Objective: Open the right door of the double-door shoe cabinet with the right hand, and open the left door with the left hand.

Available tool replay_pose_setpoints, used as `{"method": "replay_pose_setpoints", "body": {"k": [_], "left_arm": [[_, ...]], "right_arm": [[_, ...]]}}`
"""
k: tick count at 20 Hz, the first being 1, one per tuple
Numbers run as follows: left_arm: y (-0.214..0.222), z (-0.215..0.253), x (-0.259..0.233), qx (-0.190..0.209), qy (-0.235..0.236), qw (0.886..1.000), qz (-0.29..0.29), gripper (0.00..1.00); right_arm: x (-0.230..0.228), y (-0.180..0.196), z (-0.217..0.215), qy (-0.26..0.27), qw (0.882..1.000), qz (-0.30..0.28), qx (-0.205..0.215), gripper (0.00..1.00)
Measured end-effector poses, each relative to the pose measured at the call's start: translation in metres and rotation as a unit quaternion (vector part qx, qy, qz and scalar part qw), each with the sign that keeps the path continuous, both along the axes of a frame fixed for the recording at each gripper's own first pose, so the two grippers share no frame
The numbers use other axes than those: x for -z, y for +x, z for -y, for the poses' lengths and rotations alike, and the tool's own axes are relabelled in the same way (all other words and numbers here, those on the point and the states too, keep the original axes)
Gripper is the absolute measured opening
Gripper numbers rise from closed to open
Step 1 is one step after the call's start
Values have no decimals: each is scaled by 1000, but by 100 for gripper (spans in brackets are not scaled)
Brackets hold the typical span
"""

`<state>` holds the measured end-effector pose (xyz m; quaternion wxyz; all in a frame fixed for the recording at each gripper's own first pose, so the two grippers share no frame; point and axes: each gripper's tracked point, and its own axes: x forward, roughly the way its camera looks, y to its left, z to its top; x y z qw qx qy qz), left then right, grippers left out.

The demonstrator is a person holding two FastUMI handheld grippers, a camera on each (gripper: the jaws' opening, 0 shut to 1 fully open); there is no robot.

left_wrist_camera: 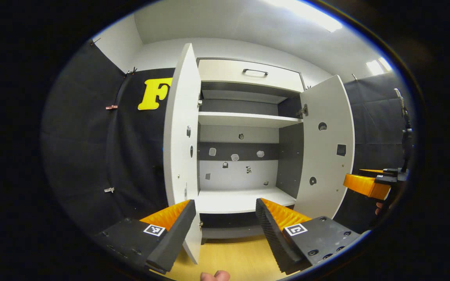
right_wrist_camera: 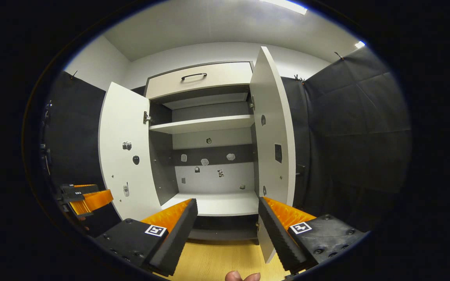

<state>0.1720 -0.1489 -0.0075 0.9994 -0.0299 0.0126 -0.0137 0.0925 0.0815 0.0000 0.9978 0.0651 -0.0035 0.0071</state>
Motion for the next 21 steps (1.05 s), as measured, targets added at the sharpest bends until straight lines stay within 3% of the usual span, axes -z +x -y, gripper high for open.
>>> {"method": "replay_pose_setpoints", "body": {"k": [8, 21], "left_arm": [[-2, 32, -1, 5, -2, 1000, 3, 95], [-7, 35, -4, -3, 6, 1000, 5, 95]], "right_arm": [[-2, 0, 11, 2, 1000, 2, -6, 98], [0, -1, 12, 1, 1000, 3, -13, 98]]}}
